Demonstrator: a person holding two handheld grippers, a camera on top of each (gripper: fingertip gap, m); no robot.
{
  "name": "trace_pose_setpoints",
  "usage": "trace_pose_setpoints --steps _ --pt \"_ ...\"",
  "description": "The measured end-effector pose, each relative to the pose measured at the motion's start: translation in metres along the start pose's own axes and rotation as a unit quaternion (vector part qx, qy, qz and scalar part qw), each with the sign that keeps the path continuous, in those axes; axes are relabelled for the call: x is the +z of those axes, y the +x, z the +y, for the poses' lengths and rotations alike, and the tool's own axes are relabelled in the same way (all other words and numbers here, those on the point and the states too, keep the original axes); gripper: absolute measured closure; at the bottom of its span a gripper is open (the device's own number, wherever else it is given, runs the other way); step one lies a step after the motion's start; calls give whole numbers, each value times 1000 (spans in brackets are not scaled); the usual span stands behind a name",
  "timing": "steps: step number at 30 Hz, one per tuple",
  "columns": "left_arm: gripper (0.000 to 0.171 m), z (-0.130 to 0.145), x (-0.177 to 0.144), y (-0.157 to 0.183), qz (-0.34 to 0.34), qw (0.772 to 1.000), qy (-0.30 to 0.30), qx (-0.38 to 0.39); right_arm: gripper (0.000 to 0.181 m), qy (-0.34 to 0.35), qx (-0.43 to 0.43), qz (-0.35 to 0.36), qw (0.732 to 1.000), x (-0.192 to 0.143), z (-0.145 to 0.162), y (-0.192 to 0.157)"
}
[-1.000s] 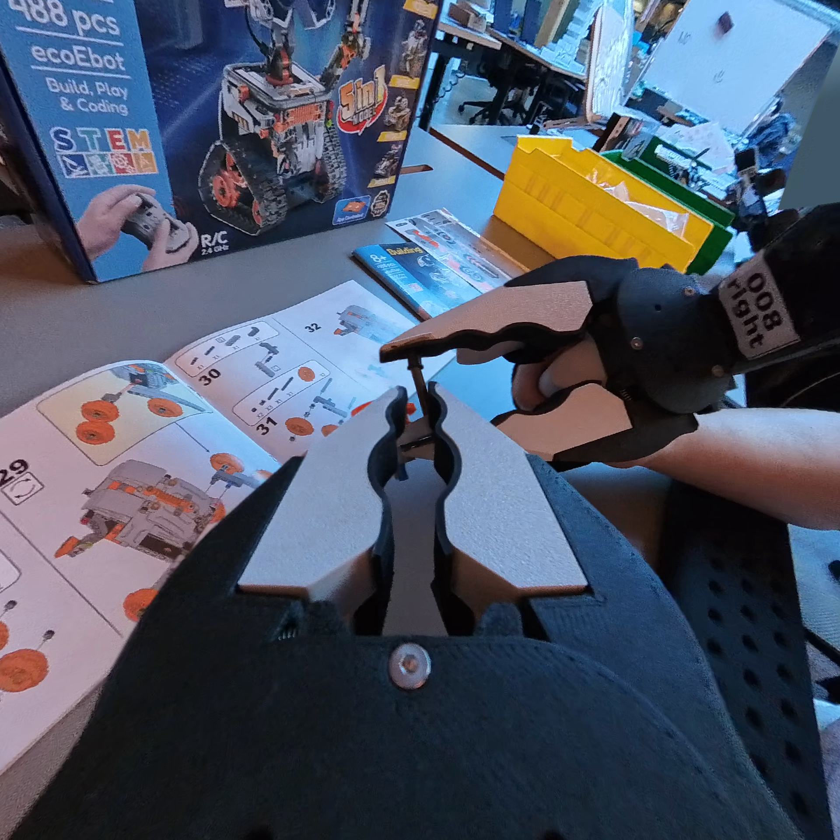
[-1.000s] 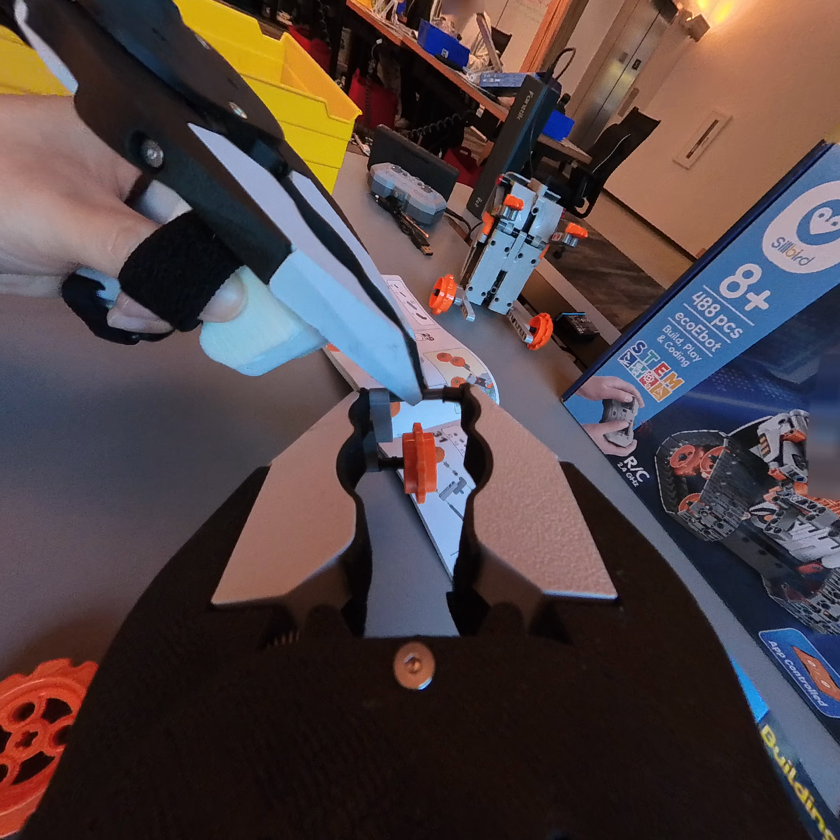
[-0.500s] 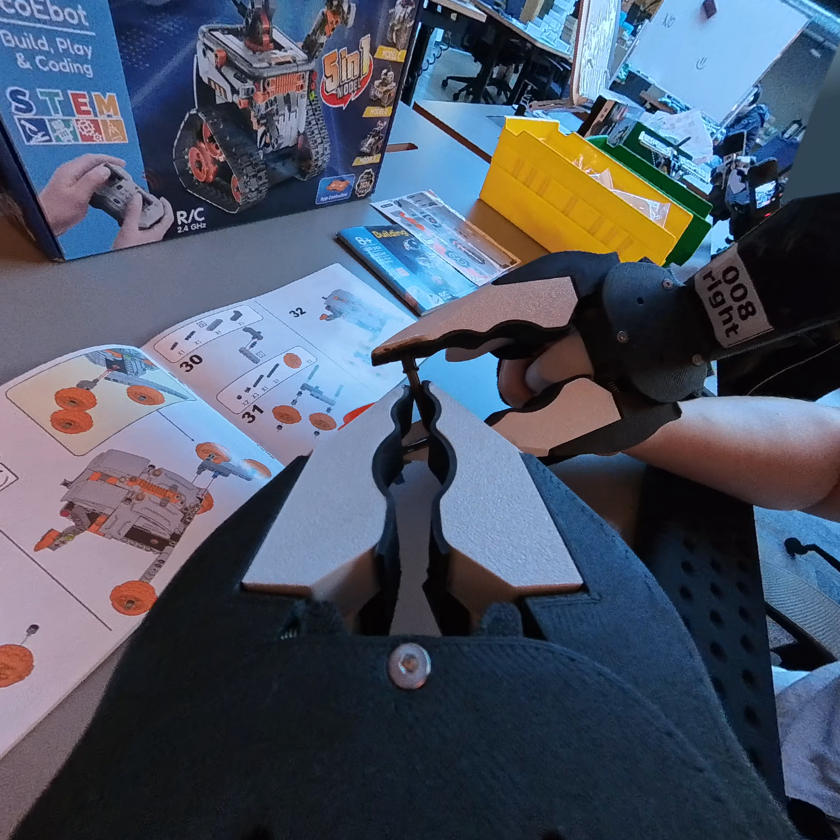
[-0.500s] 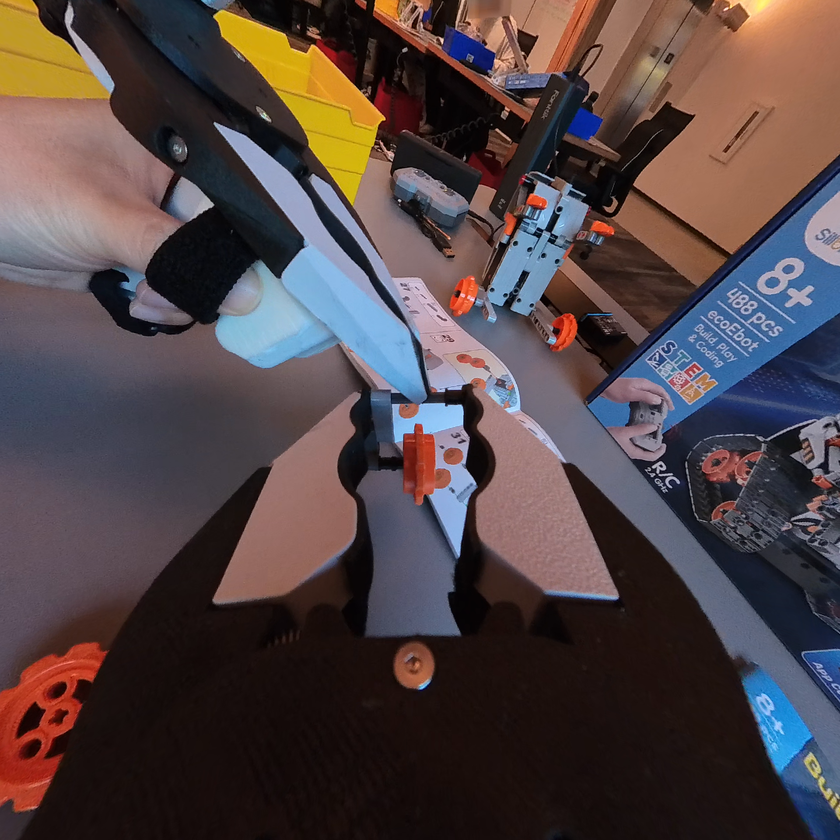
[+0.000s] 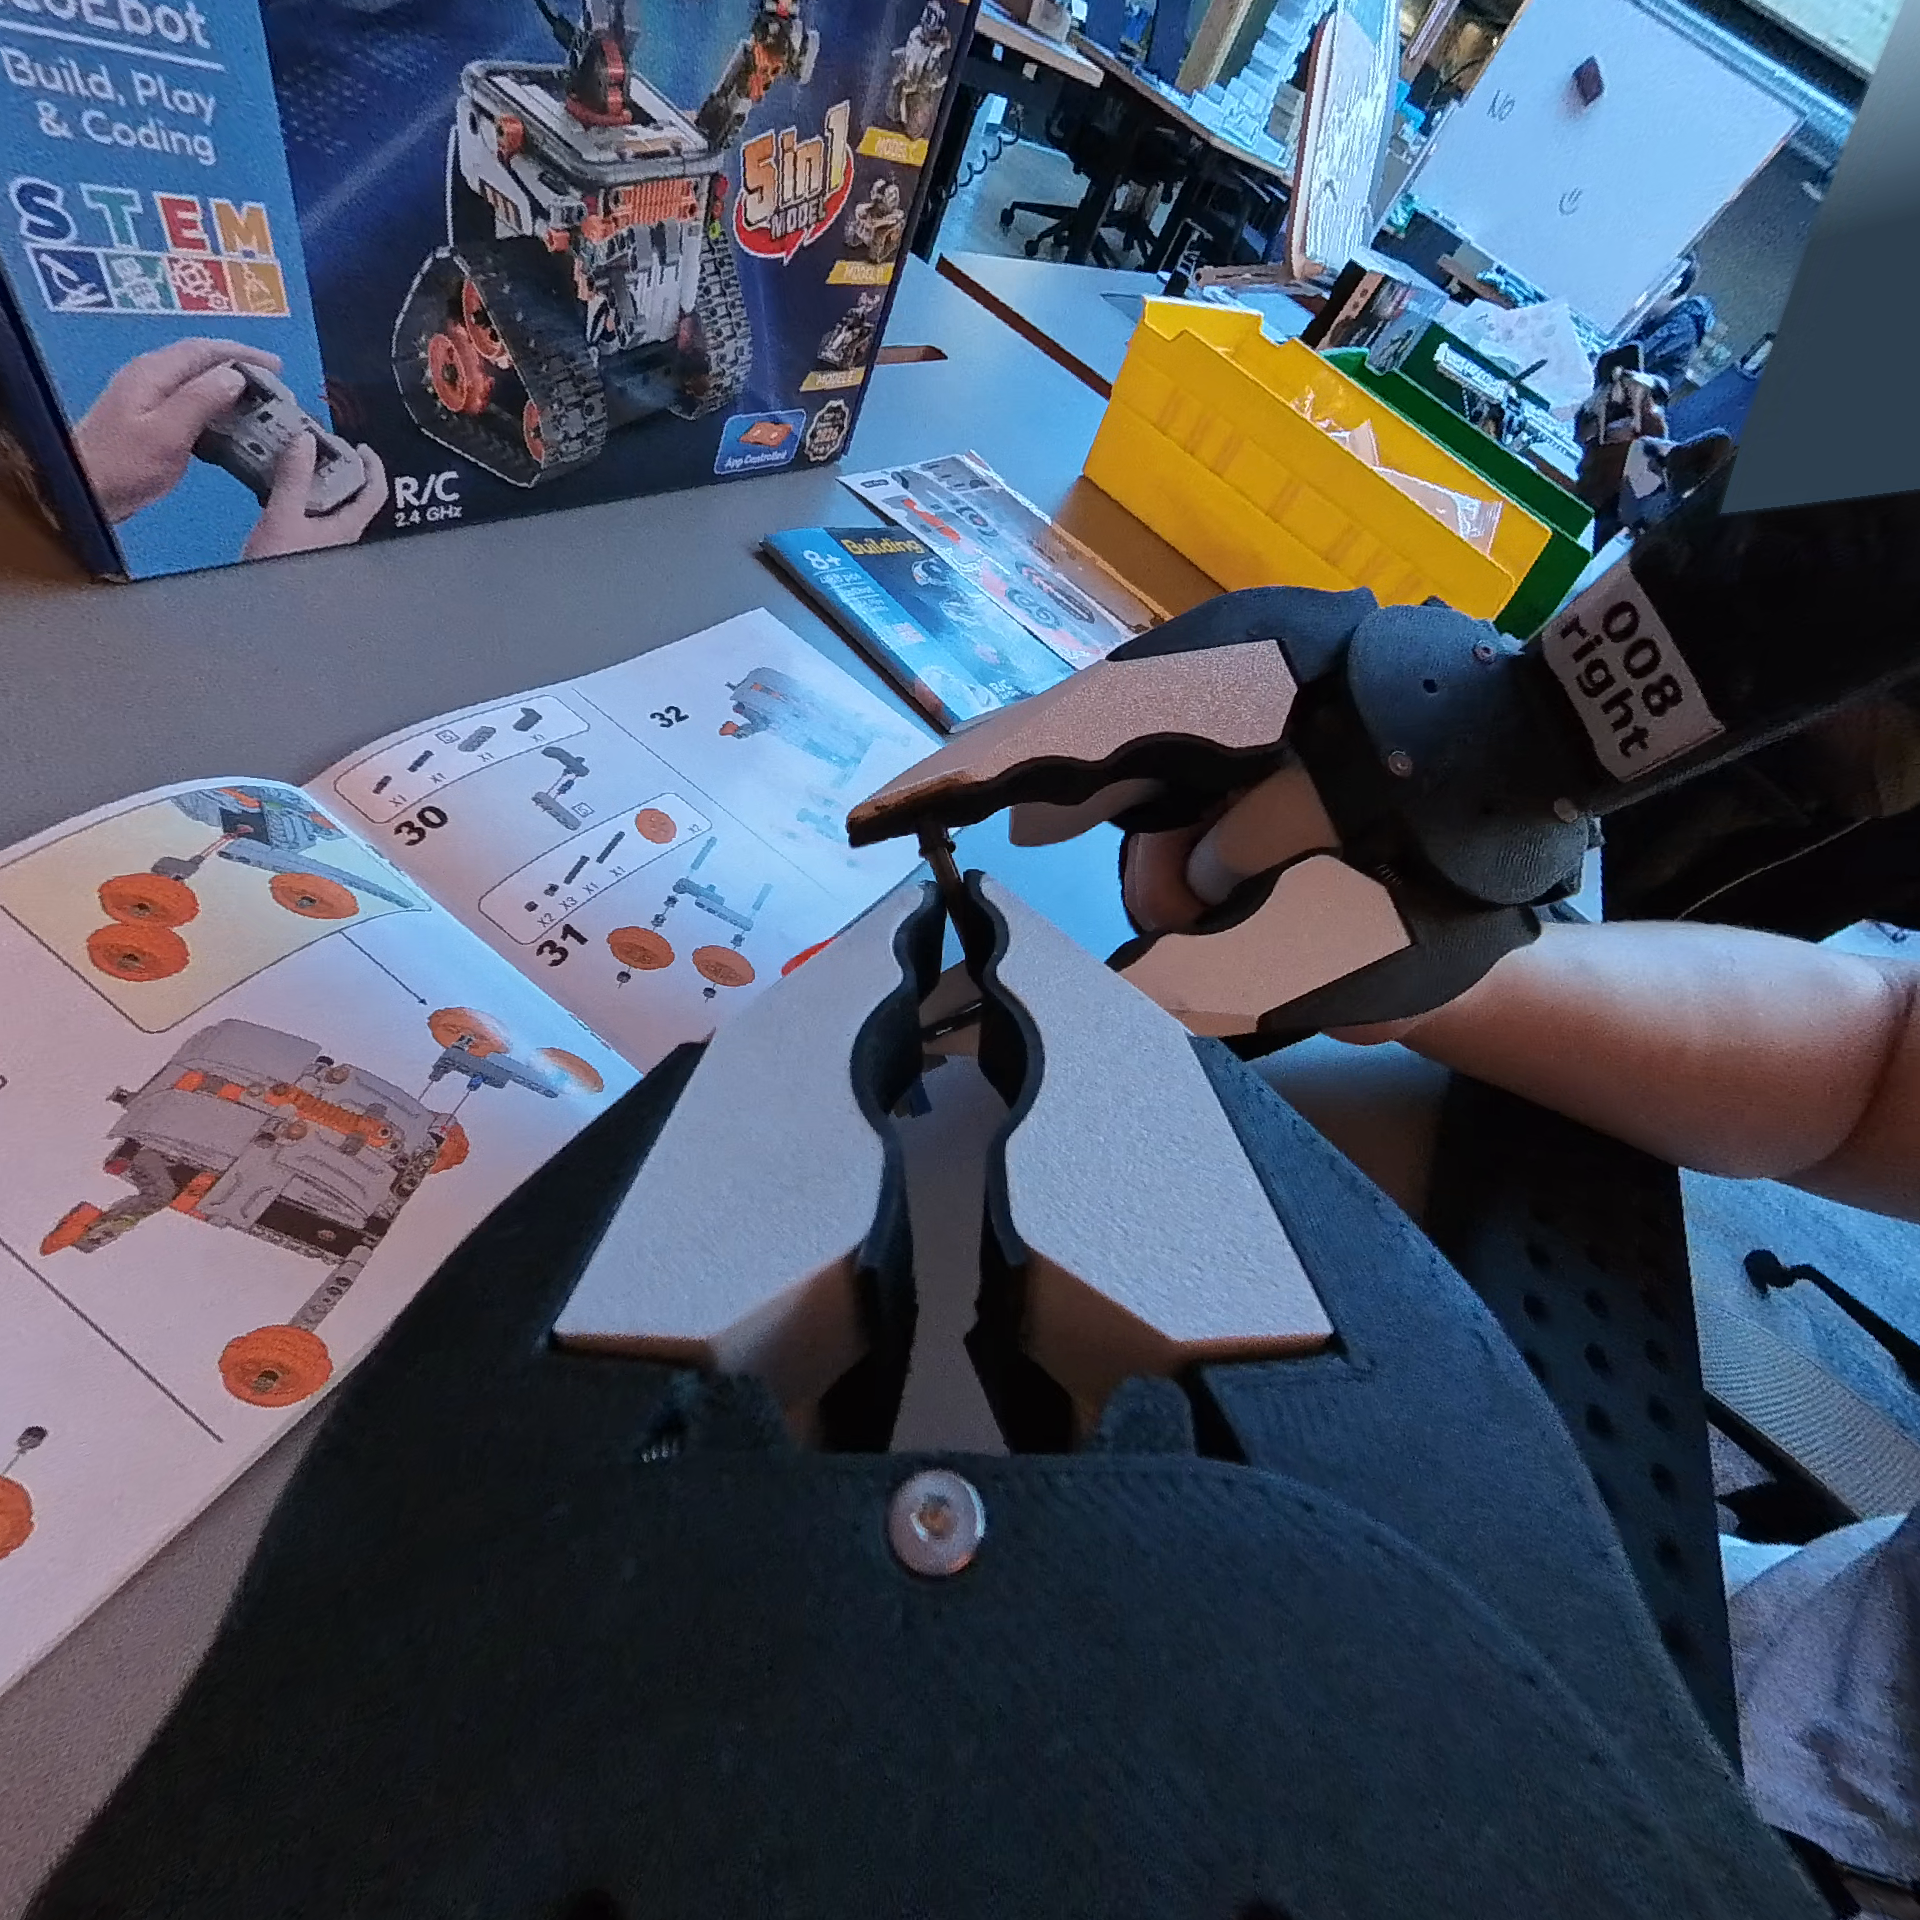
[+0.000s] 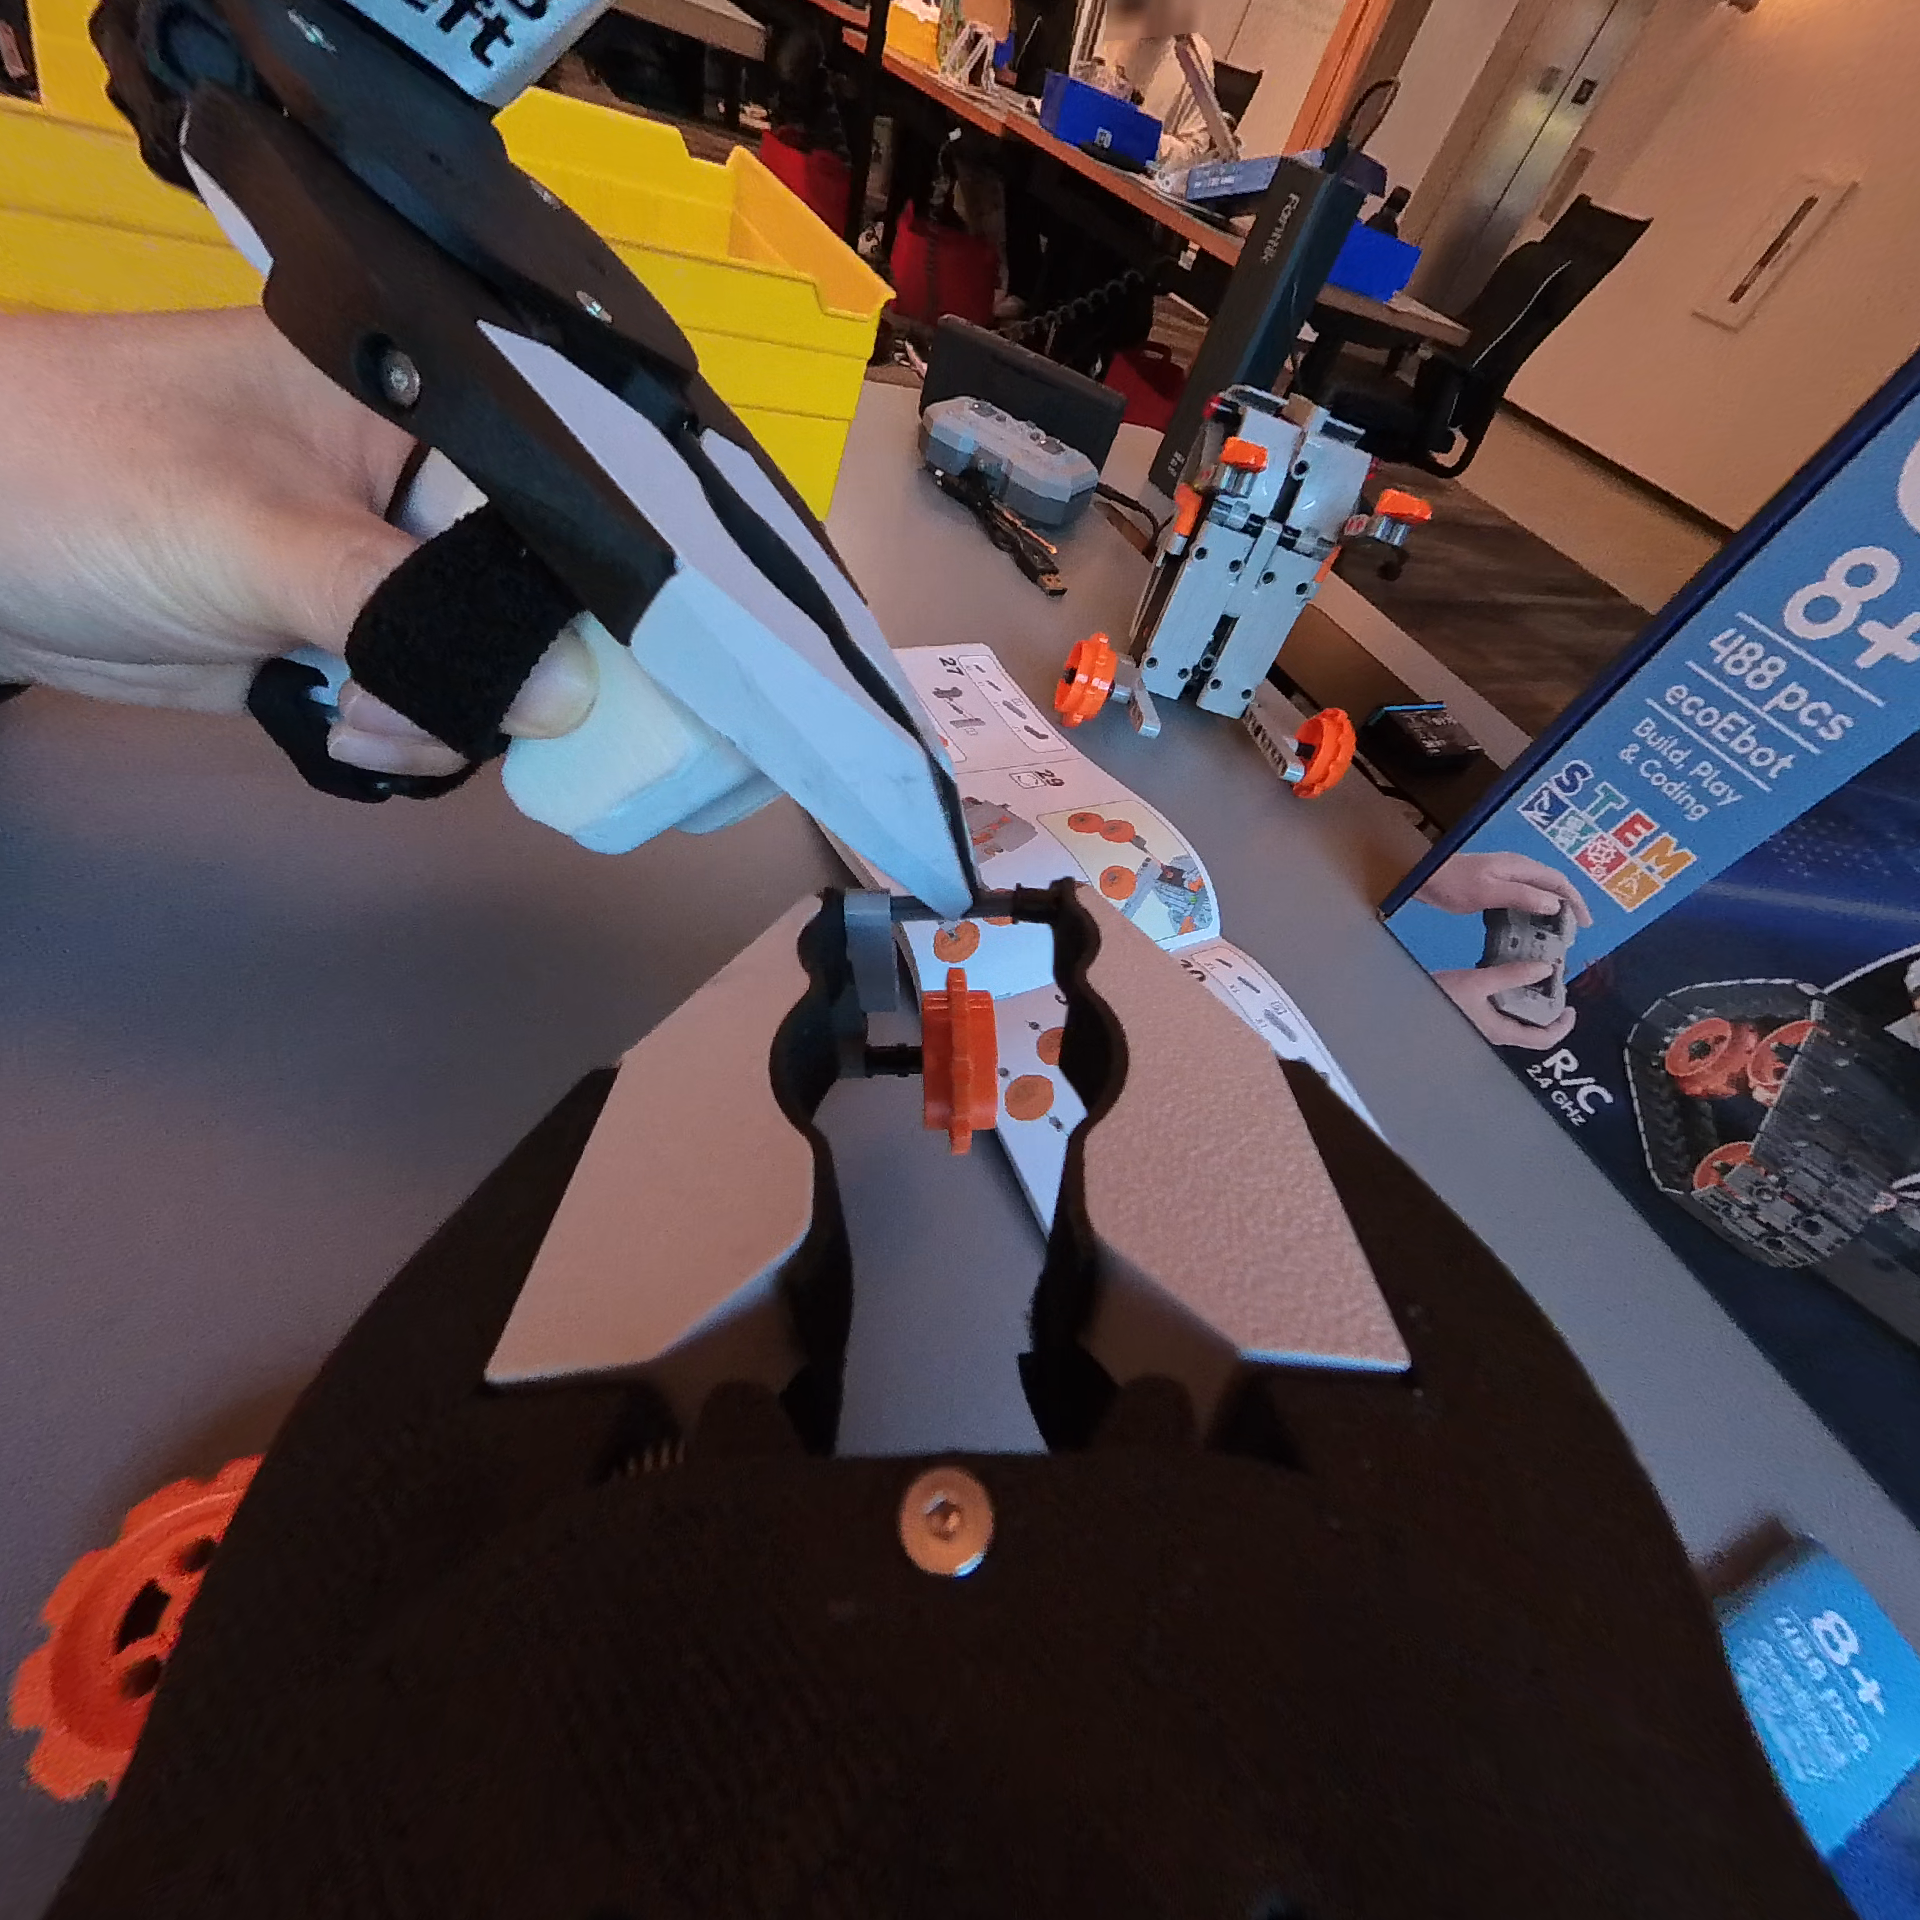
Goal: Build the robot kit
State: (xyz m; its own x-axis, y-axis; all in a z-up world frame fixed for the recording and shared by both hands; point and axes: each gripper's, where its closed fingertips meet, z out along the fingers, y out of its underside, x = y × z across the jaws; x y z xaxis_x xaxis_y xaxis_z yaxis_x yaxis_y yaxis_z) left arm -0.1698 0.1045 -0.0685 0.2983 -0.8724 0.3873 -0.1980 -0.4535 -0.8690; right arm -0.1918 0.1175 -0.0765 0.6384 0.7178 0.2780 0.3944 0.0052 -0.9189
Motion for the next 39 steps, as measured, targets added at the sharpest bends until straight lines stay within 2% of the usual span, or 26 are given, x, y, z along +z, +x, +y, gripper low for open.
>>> trace_pose_setpoints --steps 24,39 --pt "171 6 2 1 0 1000 -20 8 142 -7 4 -21 1000 0 5 -5" --pt "171 2 0 0 5 1000 -11 7 148 -5 3 -7 1000 1 2 -4"
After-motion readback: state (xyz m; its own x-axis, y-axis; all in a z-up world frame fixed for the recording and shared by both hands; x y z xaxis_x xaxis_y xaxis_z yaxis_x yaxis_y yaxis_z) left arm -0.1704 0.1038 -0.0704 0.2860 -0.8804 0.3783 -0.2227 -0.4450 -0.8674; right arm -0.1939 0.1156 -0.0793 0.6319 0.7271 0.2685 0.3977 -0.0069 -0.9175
